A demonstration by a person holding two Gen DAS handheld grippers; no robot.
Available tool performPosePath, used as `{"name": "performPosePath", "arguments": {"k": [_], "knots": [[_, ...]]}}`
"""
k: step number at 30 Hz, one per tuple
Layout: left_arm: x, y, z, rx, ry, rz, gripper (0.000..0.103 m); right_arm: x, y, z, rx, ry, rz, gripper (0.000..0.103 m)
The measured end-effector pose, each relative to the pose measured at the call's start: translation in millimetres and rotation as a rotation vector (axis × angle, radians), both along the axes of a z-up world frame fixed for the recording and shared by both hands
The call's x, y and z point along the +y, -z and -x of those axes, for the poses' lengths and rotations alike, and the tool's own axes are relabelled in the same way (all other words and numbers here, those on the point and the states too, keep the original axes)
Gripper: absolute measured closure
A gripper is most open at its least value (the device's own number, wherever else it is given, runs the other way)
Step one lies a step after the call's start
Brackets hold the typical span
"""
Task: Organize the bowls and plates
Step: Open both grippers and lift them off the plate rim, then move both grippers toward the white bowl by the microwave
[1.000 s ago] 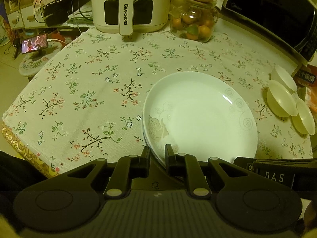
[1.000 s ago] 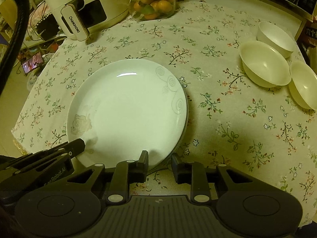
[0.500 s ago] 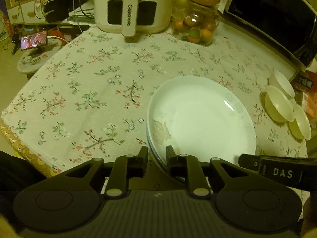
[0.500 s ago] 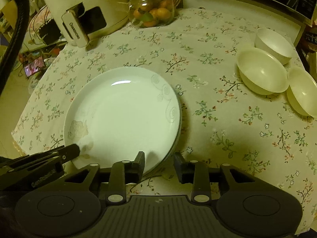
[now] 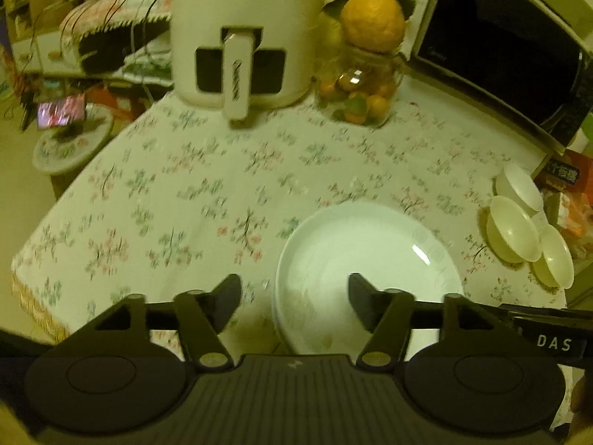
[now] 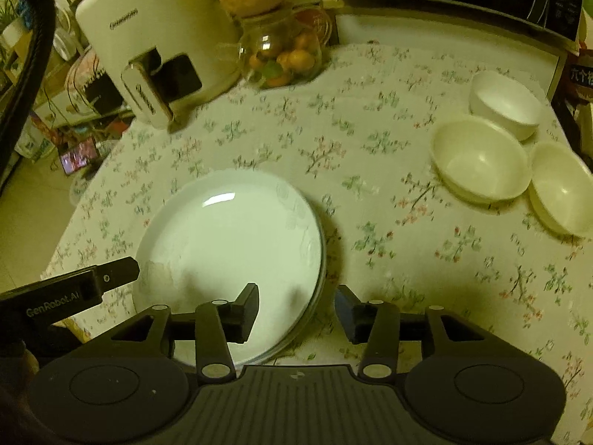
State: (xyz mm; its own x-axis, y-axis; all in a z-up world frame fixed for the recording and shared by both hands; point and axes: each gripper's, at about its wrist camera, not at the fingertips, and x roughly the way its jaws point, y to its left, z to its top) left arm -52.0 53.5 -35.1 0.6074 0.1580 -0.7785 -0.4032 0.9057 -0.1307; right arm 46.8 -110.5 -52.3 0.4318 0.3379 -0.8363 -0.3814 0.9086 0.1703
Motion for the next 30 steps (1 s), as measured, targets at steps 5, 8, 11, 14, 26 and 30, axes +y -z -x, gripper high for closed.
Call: {"name": "performPosePath", "arguments": {"k": [5, 8, 11, 14, 26, 30], "knots": [[-7.7, -9.7, -13.5, -0.016, 0.054, 0.000, 0.026, -11.8, -12.7, -9.5, -0.046, 0.020, -0.009, 0.049], [-14.3, -13.4, -22.1, -0.015, 0.087, 0.006, 0.021, -20.7, -18.4, -15.5, -0.061, 0.037, -0.014, 0.047], [-22.0, -16.4, -32.5, -0.006, 0.117, 0.020, 0.015, -30.4, -23.1, -21.4, -0.076, 0.052, -0.014, 0.044], [-31.5, -18.9, -42.6, -0.002, 0.153, 0.027, 0.009, -39.2, -29.4, -27.4, -0.093, 0.064, -0.013, 0.040], [-71.1, -34.8, -91.2, -0.007, 0.271, -0.005, 0.000, -76.4, -56.1, -47.9, -0.187, 0.126, 0.006, 0.021], [-85.1, -38.6, -104.4, -0.016, 0.297, -0.055, 0.000, -89.0, -62.7, -53.8, -0.224, 0.152, 0.010, 0.013]]}}
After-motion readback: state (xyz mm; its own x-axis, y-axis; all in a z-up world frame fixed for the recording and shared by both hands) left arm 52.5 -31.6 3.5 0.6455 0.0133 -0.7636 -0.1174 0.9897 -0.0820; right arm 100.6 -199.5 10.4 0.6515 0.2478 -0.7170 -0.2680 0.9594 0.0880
